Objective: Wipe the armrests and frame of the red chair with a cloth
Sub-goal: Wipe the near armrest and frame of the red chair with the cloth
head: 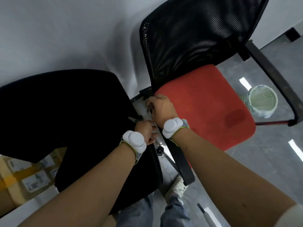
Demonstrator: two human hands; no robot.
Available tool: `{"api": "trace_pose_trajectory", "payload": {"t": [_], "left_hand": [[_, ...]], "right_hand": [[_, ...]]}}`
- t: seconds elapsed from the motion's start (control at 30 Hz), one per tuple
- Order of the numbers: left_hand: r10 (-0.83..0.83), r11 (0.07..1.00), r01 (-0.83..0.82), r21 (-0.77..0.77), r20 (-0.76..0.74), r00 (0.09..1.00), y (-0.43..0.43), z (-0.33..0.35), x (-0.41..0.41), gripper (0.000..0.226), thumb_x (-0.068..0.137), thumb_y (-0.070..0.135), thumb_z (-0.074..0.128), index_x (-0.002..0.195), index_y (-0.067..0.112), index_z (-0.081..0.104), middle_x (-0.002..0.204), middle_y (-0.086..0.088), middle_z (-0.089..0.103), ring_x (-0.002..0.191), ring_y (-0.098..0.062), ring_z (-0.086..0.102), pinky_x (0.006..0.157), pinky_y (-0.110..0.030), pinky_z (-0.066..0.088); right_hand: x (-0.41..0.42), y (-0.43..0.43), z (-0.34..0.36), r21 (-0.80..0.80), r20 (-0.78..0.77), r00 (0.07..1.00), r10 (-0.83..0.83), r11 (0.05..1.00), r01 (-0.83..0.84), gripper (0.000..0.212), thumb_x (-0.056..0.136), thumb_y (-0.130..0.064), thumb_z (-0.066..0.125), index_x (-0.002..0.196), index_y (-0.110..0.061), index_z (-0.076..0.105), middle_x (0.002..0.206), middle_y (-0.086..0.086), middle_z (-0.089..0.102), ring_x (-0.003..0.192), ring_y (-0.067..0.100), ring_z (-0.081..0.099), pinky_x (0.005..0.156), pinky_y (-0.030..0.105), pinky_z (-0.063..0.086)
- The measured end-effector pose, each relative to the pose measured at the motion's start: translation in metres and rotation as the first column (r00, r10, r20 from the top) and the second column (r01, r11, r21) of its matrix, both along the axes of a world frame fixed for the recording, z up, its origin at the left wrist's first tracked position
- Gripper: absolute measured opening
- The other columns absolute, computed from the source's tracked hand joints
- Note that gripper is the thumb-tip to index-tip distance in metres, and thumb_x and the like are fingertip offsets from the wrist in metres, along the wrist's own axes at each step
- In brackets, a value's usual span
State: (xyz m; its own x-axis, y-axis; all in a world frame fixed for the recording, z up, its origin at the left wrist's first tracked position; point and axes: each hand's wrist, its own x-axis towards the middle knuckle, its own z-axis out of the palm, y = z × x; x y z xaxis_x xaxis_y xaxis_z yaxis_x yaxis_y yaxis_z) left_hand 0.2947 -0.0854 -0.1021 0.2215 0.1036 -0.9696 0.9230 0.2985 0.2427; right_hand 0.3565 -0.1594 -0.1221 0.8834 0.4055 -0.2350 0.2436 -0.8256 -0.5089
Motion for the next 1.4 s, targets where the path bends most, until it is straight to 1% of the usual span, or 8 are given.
{"api": "trace_pose_trajectory", "payload": {"t": [0.13, 0.27, 0.4, 0.53, 0.7, 1.0, 1.13, 1.4], "left_hand": [[-0.014, 1.0, 0.014, 0.02, 0.036, 0.999, -0.013, 0.0, -0.011, 0.023, 0.102, 0.02, 0.037, 0.092, 0.018, 0.058, 0.092, -0.002, 0.059, 0.066, -0.015, 0.055, 0.062, -0.023, 0.037], [0.039, 0.984, -0.054, 0.167, 0.088, 0.995, -0.018, -0.008, -0.02, 0.02, 0.104, 0.02, 0.037, 0.099, 0.012, 0.055, 0.094, -0.009, 0.061, 0.064, -0.016, 0.055, 0.066, -0.022, 0.042], [0.05, 0.987, -0.061, 0.149, 0.076, 0.996, -0.041, -0.002, -0.033, 0.032, 0.104, 0.031, 0.039, 0.095, 0.007, 0.058, 0.079, -0.008, 0.059, 0.064, -0.019, 0.055, 0.062, -0.024, 0.042], [0.011, 0.971, -0.042, 0.237, 0.131, 0.991, -0.062, 0.001, -0.046, 0.033, 0.099, 0.036, 0.047, 0.093, 0.008, 0.064, 0.094, -0.018, 0.067, 0.076, -0.029, 0.06, 0.068, -0.033, 0.049], [0.036, 0.97, -0.065, 0.233, 0.125, 0.992, -0.09, 0.003, -0.069, 0.031, 0.096, 0.033, 0.05, 0.084, 0.008, 0.064, 0.08, -0.014, 0.066, 0.065, -0.026, 0.06, 0.058, -0.027, 0.047], [0.049, 0.955, -0.101, 0.28, 0.186, 0.981, -0.111, -0.003, -0.105, 0.031, 0.093, 0.033, 0.063, 0.081, 0.005, 0.066, 0.077, -0.015, 0.066, 0.067, -0.026, 0.063, 0.061, -0.03, 0.053], [0.021, 0.946, -0.09, 0.312, 0.216, 0.976, -0.114, -0.003, -0.117, 0.031, 0.093, 0.037, 0.064, 0.088, 0.007, 0.064, 0.075, -0.014, 0.058, 0.064, -0.022, 0.055, 0.056, -0.027, 0.049], [-0.011, 0.934, -0.08, 0.349, 0.251, 0.968, -0.122, 0.0, -0.135, 0.027, 0.091, 0.037, 0.067, 0.075, 0.016, 0.067, 0.068, -0.002, 0.063, 0.065, -0.016, 0.06, 0.063, -0.026, 0.052]], "right_hand": [[-0.017, -0.02, 0.002, 0.068, -0.033, 0.999, 0.022, 0.998, -0.02, 0.033, 0.072, 0.009, 0.056, 0.096, -0.009, 0.07, 0.098, 0.016, 0.061, 0.091, 0.039, 0.058, 0.071, 0.039, 0.053], [-0.042, -0.046, 0.006, 0.087, -0.05, 0.997, 0.061, 0.995, -0.057, 0.036, 0.074, 0.008, 0.057, 0.101, -0.013, 0.071, 0.102, 0.013, 0.062, 0.092, 0.036, 0.06, 0.072, 0.038, 0.055], [-0.076, -0.078, 0.01, 0.113, -0.052, 0.996, 0.071, 0.991, -0.065, 0.036, 0.072, 0.003, 0.062, 0.103, -0.013, 0.07, 0.099, 0.012, 0.062, 0.089, 0.035, 0.06, 0.071, 0.039, 0.055], [-0.099, -0.094, 0.011, 0.103, -0.066, 0.996, 0.062, 0.993, -0.055, 0.028, 0.073, 0.002, 0.064, 0.099, -0.008, 0.068, 0.095, 0.014, 0.06, 0.086, 0.035, 0.059, 0.066, 0.036, 0.051], [-0.129, -0.115, 0.009, 0.142, -0.04, 0.999, 0.016, 0.99, -0.011, 0.027, 0.072, 0.005, 0.06, 0.096, -0.006, 0.066, 0.092, 0.015, 0.059, 0.083, 0.036, 0.056, 0.064, 0.034, 0.047], [-0.18, -0.151, 0.012, 0.222, -0.035, 0.999, -0.039, 0.974, 0.046, 0.032, 0.076, -0.002, 0.051, 0.102, -0.01, 0.067, 0.094, 0.012, 0.059, 0.084, 0.032, 0.056, 0.07, 0.044, 0.053], [-0.202, -0.164, 0.01, 0.277, -0.039, 0.997, -0.071, 0.958, 0.079, 0.037, 0.079, -0.02, 0.039, 0.101, -0.011, 0.068, 0.096, 0.011, 0.06, 0.086, 0.032, 0.058, 0.072, 0.042, 0.054], [-0.238, -0.18, -0.006, 0.24, 0.094, 0.987, -0.129, 0.965, 0.103, 0.014, 0.082, 0.001, 0.058, 0.09, -0.007, 0.065, 0.095, 0.011, 0.06, 0.083, 0.027, 0.055, 0.067, 0.038, 0.049]]}}
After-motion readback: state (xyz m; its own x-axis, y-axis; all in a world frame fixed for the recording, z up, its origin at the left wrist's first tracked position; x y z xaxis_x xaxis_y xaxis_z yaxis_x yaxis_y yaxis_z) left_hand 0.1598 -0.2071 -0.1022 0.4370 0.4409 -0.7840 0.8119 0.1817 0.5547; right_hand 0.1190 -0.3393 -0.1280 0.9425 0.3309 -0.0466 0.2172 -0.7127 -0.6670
